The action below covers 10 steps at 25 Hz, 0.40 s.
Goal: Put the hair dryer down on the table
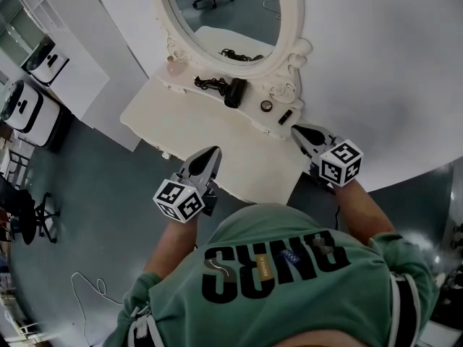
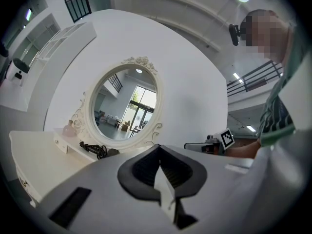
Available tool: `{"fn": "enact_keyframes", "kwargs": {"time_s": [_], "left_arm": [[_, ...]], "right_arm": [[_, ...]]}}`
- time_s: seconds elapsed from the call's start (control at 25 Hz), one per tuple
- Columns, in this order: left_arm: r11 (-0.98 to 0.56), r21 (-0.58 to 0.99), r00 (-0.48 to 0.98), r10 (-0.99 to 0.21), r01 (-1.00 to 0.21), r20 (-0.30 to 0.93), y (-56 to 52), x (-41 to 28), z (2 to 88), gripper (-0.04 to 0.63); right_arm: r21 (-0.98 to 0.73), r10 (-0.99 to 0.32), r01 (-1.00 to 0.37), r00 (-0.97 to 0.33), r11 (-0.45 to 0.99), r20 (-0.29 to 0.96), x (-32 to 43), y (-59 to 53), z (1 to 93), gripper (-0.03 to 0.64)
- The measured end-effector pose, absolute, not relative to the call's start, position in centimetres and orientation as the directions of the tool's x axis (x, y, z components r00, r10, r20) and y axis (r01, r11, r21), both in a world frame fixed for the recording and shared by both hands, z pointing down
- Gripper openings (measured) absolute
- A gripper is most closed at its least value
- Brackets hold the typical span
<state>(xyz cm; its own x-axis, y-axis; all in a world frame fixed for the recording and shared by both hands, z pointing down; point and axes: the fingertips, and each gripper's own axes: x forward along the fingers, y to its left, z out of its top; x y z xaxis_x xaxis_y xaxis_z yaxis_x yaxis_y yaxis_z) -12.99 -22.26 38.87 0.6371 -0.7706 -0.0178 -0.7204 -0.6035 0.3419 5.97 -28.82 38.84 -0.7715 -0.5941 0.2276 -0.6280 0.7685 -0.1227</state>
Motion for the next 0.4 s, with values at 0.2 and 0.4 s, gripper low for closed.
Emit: {"fn": "enact_keyframes", "kwargs": {"time_s": [0.2, 0.4], "left_arm": [[-0.599, 0.350, 0.635, -0.772, -0.720, -0.016, -22.39, -13.06, 39.01, 0.011], [-0.598, 0.353, 0.634, -0.773, -0.719, -0.019, -22.51, -13.13, 38.83, 0.011]], "right_arm": [[-0.118, -0.588, -0.621, -0.776, 0.774, 0.228, 5.77, -28.90, 38.86, -0.006], [-0.121, -0.584, -0.618, -0.778, 0.777, 0.231, 5.69, -29.06, 38.83, -0.006]]}}
